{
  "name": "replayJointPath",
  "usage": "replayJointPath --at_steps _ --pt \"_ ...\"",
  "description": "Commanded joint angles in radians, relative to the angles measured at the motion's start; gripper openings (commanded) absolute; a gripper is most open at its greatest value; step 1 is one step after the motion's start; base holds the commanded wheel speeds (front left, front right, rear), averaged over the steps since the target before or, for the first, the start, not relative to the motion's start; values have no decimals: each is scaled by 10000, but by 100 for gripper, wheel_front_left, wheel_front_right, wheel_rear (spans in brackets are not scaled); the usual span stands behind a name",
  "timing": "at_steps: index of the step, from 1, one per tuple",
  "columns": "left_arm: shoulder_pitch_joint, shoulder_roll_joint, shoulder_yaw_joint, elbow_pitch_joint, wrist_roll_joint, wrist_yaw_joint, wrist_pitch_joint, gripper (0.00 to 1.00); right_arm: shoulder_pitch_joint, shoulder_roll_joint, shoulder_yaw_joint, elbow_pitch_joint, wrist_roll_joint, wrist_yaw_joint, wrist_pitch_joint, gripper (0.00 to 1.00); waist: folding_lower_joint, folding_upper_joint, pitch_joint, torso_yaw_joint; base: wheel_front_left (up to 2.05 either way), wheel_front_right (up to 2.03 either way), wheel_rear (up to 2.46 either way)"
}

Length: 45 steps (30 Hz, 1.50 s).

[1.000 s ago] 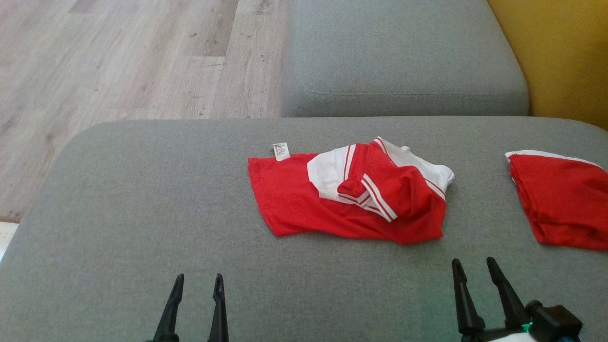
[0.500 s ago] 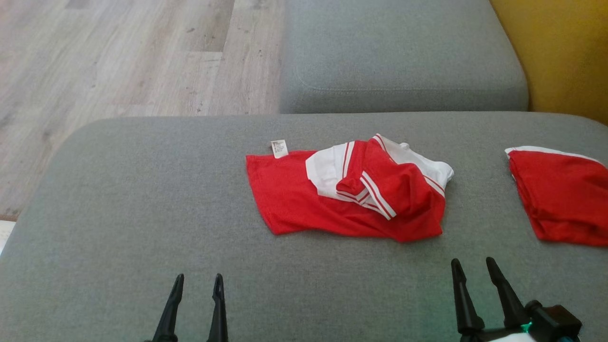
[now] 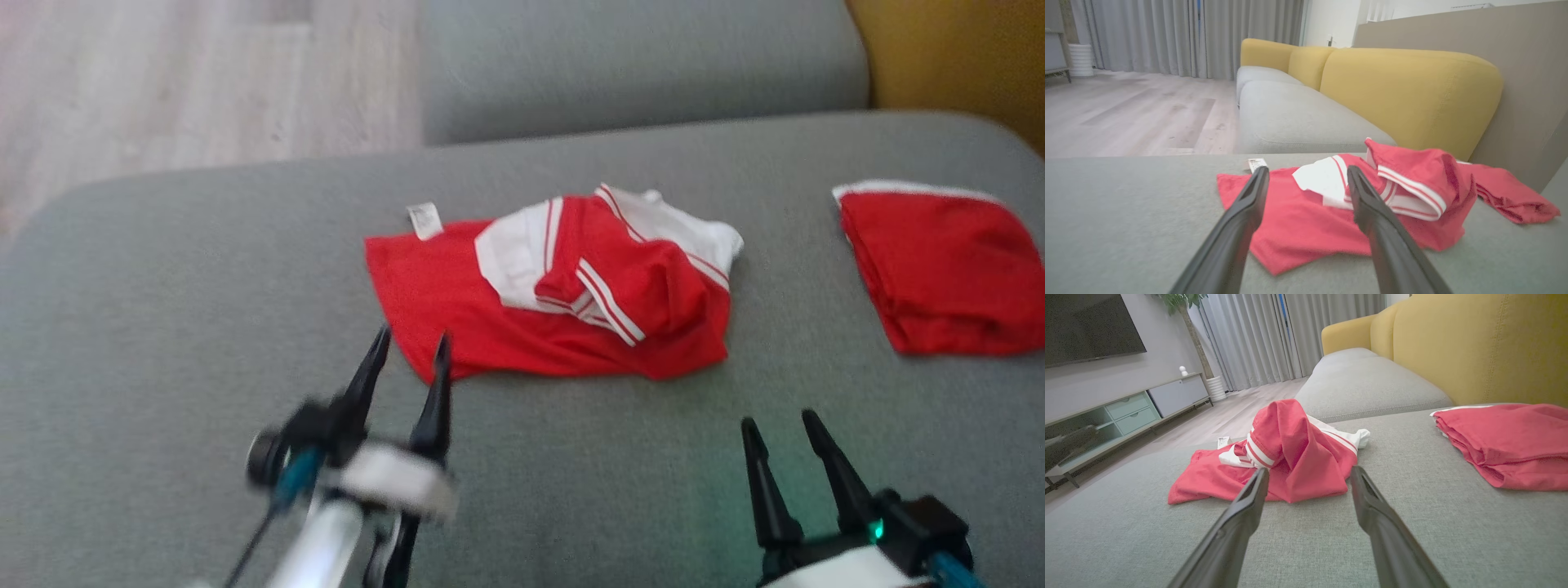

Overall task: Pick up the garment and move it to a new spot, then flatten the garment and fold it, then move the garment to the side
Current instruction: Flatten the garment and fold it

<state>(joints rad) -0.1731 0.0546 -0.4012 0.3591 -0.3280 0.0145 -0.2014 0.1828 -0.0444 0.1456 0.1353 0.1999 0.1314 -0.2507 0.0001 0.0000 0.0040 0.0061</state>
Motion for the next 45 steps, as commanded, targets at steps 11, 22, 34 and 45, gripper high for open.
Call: replayJointPath --at_steps 11,22,34,45 --pt "-4501 -42 -2236 2036 -1962 -142 584 100 -1446 -58 695 -534 -475 -7 -111 100 -1 0 2172 -1282 0 0 0" --pt "-6178 -42 -3878 4419 -3943 -628 423 73 -2045 -58 1044 -536 -398 -7 -111 100 -1 0 2746 -1824 0 0 0" --pt "-7154 -43 -4883 5431 -4226 -1123 -416 0 -2093 -58 940 -511 -290 -7 -111 100 -1 0 2659 -2210 0 0 0" --pt "-9265 182 -4221 4154 -2752 -1157 -600 0 -1974 -58 1210 -446 133 -7 -111 100 -1 0 1745 -2621 0 0 0"
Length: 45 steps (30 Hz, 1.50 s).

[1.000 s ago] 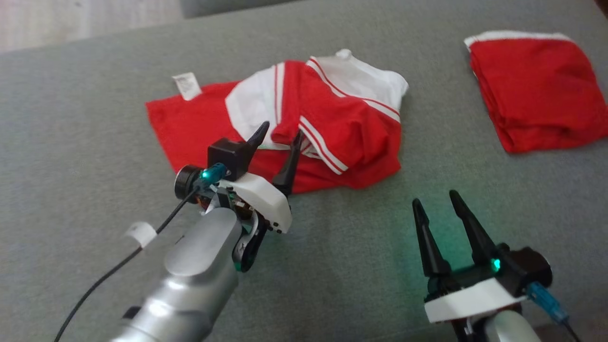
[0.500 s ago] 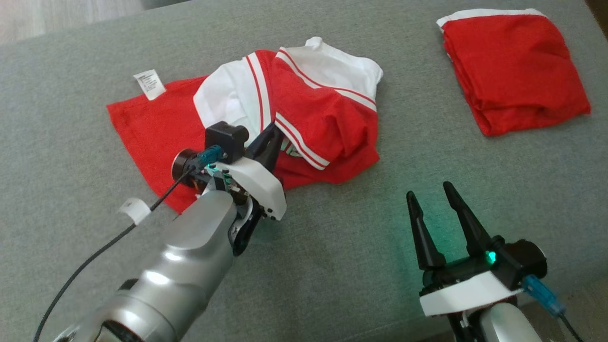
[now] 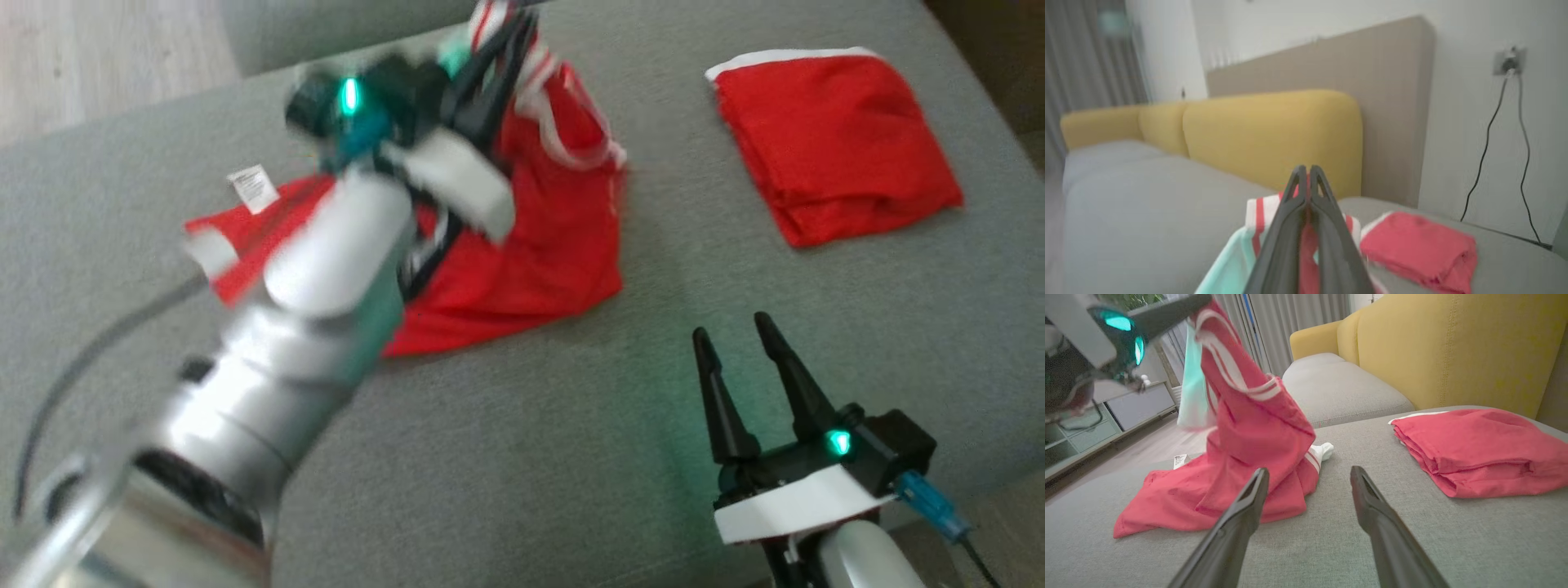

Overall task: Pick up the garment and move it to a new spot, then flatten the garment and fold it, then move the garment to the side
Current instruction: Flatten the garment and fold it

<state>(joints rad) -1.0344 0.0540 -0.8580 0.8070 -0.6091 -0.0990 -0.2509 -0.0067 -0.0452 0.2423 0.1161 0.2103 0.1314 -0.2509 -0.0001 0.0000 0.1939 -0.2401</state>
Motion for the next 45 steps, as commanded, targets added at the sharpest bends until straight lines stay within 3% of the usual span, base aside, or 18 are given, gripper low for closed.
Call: replayJointPath --at_steps 1,8,15,22,26,31,36,37,38,42,45 --pt "-964 288 400 -509 264 -77 -106 0 -75 -51 310 -232 82 -7 -109 100 1 0 -259 -253 0 0 0" --pt "-3093 782 1271 -1763 1169 -279 -107 0 139 -51 476 -47 229 -7 -109 100 1 0 -881 -528 0 0 0" --pt "-3535 1205 1801 -2049 1116 -311 -108 0 455 -51 116 -207 258 -7 -109 100 1 0 -1242 258 0 0 0" --pt "-106 2214 1580 -1870 333 -244 -108 0 744 -51 -228 -382 203 -7 -109 100 1 0 -1194 1426 0 0 0" --pt "2786 2732 2161 -2263 -69 241 -108 0 805 -51 -397 -459 150 -7 -109 100 1 0 -1006 1822 0 0 0" --pt "5682 2817 3018 -3149 -32 710 -108 0 841 -51 -569 -498 7 -7 -109 100 1 0 -823 2240 0 0 0" --pt "6844 2574 3465 -3861 346 813 -108 0 831 -51 -632 -459 -69 -7 -109 100 1 0 -804 2421 0 0 0" --pt "7008 2524 3528 -4000 508 882 -108 8 816 -51 -629 -447 -78 -7 -109 100 1 0 -805 2434 0 0 0" --pt "7122 2496 3565 -4088 702 1014 -108 100 802 -51 -617 -435 -87 -7 -109 100 1 0 -809 2436 0 0 0" --pt "7021 2523 3600 -4684 1786 1739 -108 100 724 -51 -551 -459 -121 -7 -109 100 1 0 -697 2370 0 0 0" --pt "6543 2426 3336 -5107 2383 1920 -94 100 689 -51 -542 -486 -166 -7 -109 100 1 0 -534 2281 0 0 0"
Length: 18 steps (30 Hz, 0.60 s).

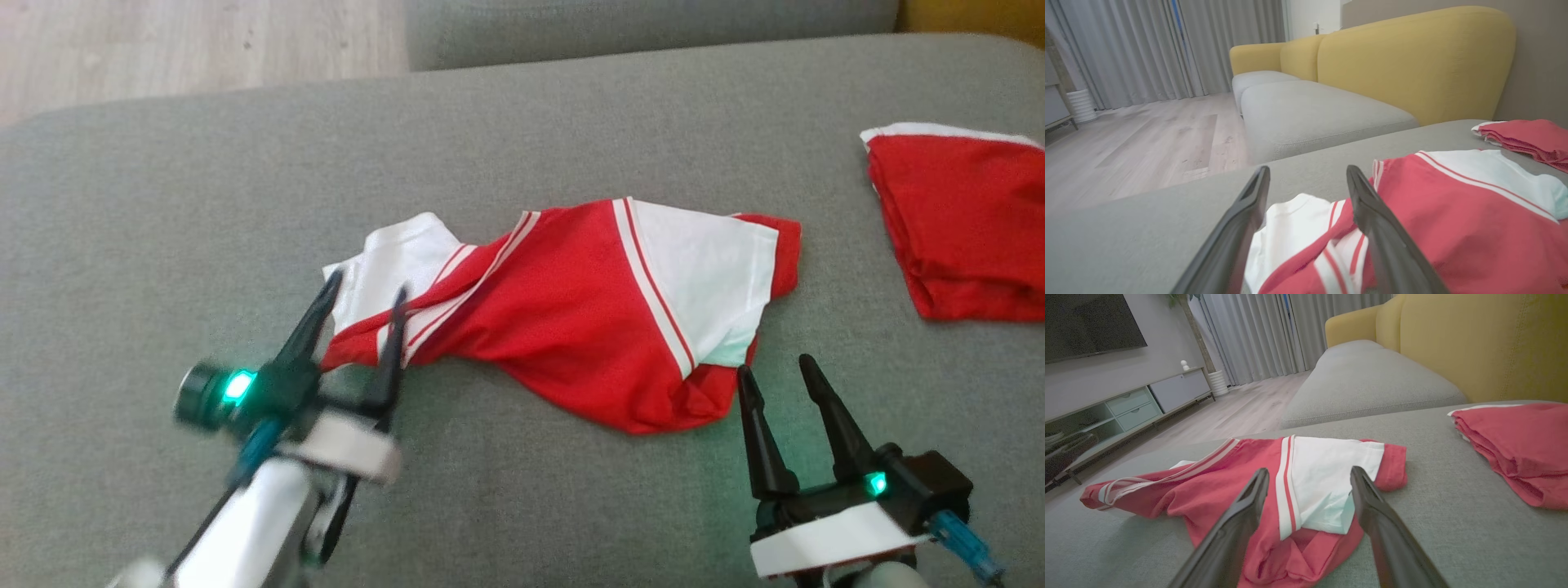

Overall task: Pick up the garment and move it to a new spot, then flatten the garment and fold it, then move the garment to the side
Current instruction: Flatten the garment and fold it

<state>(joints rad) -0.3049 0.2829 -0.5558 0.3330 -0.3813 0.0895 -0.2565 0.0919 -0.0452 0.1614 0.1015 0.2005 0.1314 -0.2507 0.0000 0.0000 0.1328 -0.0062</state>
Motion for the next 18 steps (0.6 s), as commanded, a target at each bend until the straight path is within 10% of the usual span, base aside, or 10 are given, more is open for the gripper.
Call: replayJointPath --at_steps 1,10,18 --pt "-999 41 157 -453 223 -19 63 100 -304 -51 288 -339 -88 -7 -111 100 0 0 151 -99 0 0 0" --pt "-3648 -1381 -1056 1358 201 -1318 2066 100 -665 -51 564 -314 -228 -7 -111 100 0 0 909 -704 0 0 0" --pt "-5276 -1723 -1136 4520 290 -1415 2444 100 -967 -51 518 -314 -354 -7 -111 100 0 0 1504 -1277 0 0 0"
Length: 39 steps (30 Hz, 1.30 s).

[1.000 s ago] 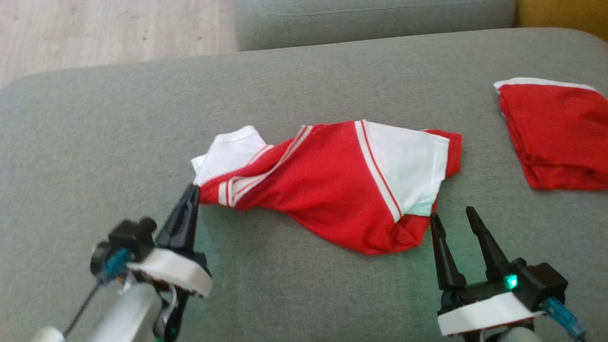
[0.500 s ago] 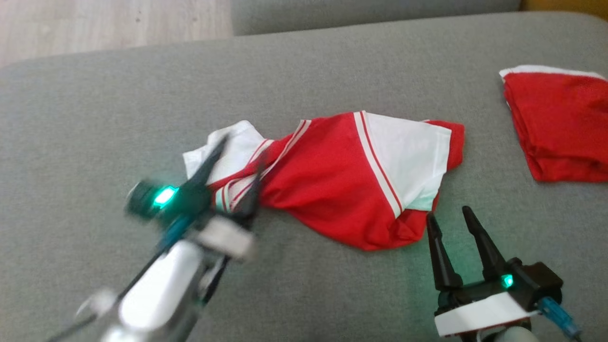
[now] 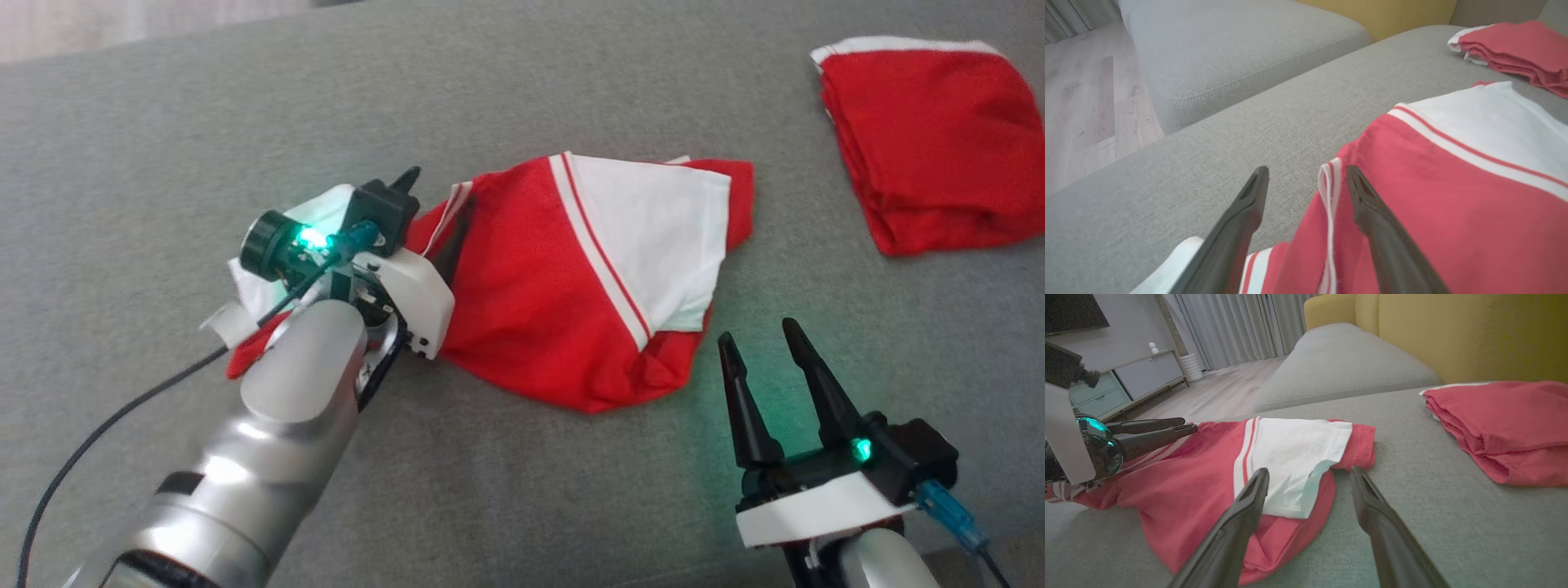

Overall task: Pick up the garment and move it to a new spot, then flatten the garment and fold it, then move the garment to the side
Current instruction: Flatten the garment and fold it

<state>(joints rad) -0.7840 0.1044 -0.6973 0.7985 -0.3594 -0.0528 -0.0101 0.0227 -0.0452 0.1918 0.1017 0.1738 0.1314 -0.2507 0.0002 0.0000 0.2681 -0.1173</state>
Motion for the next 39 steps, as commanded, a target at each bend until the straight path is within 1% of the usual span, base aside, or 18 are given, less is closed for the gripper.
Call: replayJointPath --at_steps 1,3,4,5,6,7,10,14,17,20,23,26,29,31,34,36,39 --pt "-574 26 283 148 28 -42 -45 100 -279 -51 212 -311 -94 -7 -111 100 -2 0 174 -207 0 0 0" --pt "-688 -63 331 614 -186 -234 -145 100 -287 -51 227 -301 -93 -7 -111 100 -2 0 194 -283 0 0 0" --pt "-771 -162 272 998 -460 -514 -157 100 -288 -51 224 -287 -87 -7 -111 100 -2 0 189 -323 0 0 0" --pt "-797 -217 202 1126 -606 -616 -153 50 -284 -51 217 -274 -85 -7 -111 100 -2 0 161 -330 0 0 0" --pt "-823 -265 101 1201 -735 -685 -170 10 -272 -51 209 -257 -84 -7 -111 100 -2 0 124 -331 0 0 0" --pt "-848 -301 -23 1261 -842 -726 -191 0 -255 -51 205 -236 -78 -7 -111 100 -2 0 69 -333 0 0 0" --pt "-977 -372 -391 1265 -1162 -768 -378 0 -228 -51 268 -195 -39 -7 -111 100 -2 0 -146 -366 0 0 0" --pt "-1215 -424 -875 778 -1759 -773 -625 0 -240 -51 366 -161 59 -7 -111 100 -2 0 -402 -437 0 0 0" --pt "-1827 -351 -1519 156 -2083 -775 -704 0 -239 -51 460 -137 192 -7 -111 100 -2 0 -656 -536 0 0 0" --pt "-2680 -193 -1872 -491 -2261 -776 -873 0 -179 -51 478 -126 336 -7 -111 100 -2 0 -922 -645 0 0 0" --pt "-3571 -52 -1984 -1163 -2417 -777 -1112 0 -70 -51 470 -122 462 -7 -111 100 -2 0 -1191 -719 0 0 0" --pt "-4345 59 -1735 -1627 -2441 -777 -1478 0 76 -51 462 -96 509 -7 -111 100 -2 0 -1462 -707 0 0 0" --pt "-4767 101 -1302 -1947 -2620 -649 -1734 0 242 -51 392 -106 520 -7 -111 100 -2 0 -1724 -581 0 0 0" --pt "-4691 141 -981 -2047 -2927 -497 -1753 0 332 -51 345 -112 500 -7 -111 100 -2 0 -1876 -456 0 0 0" --pt "-3978 253 -586 -2130 -3526 -240 -1681 0 455 -51 256 -148 478 -7 -111 100 -2 0 -2063 -192 0 0 0" --pt "-3067 320 -361 -2206 -4043 -74 -1636 0 552 -51 196 -178 455 -7 -111 100 -2 0 -2148 1 0 0 0" --pt "-1165 471 -112 -2328 -4933 73 -1569 0 668 -51 72 -247 427 -7 -111 100 -2 0 -2123 313 0 0 0"
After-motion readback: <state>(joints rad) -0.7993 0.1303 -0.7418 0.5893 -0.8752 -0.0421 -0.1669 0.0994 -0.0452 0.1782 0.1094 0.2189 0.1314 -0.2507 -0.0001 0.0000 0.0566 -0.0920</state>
